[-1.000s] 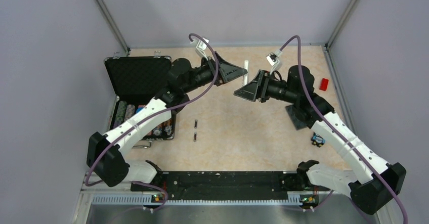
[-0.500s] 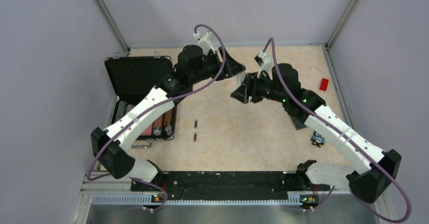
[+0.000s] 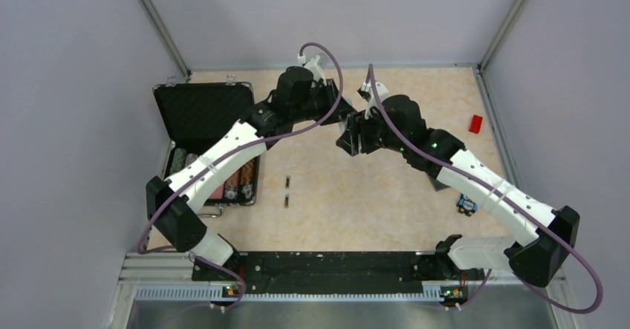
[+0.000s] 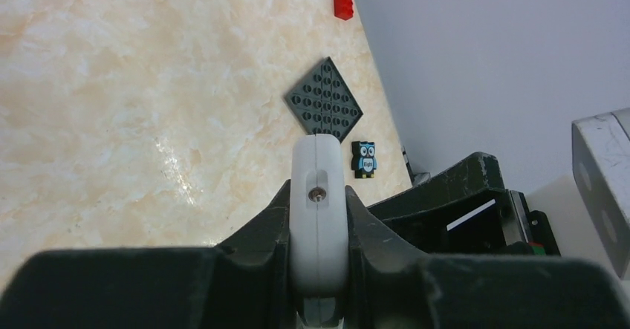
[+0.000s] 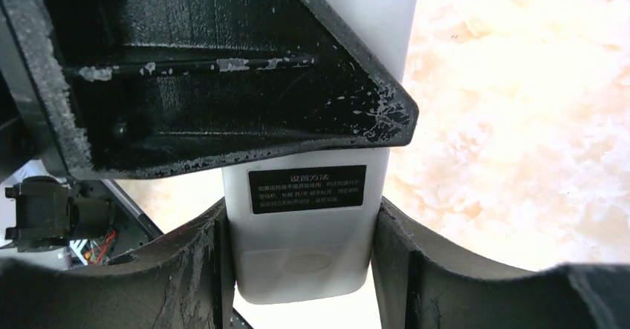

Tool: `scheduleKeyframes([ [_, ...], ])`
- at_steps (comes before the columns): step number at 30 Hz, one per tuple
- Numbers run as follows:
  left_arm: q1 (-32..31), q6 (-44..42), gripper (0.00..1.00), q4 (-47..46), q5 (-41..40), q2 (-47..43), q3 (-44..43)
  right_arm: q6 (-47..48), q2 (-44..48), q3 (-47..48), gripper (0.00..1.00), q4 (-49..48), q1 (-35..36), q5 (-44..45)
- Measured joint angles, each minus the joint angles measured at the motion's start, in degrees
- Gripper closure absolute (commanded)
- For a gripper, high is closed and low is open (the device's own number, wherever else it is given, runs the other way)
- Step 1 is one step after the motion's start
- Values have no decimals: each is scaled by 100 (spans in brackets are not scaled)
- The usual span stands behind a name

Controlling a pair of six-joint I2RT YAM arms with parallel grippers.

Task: Load the batteries into the remote control
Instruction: Pick up the remote control from the center of the board.

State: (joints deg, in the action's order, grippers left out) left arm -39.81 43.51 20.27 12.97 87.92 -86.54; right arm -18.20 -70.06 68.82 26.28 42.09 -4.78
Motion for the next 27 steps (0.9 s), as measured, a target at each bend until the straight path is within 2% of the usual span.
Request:
scheduleKeyframes([
  [1,0,55,99,42,-11,2,0,26,0,0,55,17,17,83],
  [2,0,59,100,42,-26,2,0,22,-15,0,53,20,28,133],
  [4,-2,48,100,72,-39,2,0,13,-17,0,47,22,31,173],
  [6,0,52,100,74,-35,2,0,-22,-20,0,35,13,46,197],
  [10,72,127,100,13,103,-4,13,-302,-13,0,16,2,50,358],
  [11,125,164,100,-66,170,-28,59,-387,2,0,15,-7,50,389],
  [15,466,389,100,-393,350,-275,437,-931,262,-20,15,-83,37,404],
  [19,774,640,100,-876,433,-675,820,-1912,601,-20,16,-411,13,199],
  [27,824,1355,100,-2041,404,-1591,1355,-3932,887,-555,21,-1403,13,144],
])
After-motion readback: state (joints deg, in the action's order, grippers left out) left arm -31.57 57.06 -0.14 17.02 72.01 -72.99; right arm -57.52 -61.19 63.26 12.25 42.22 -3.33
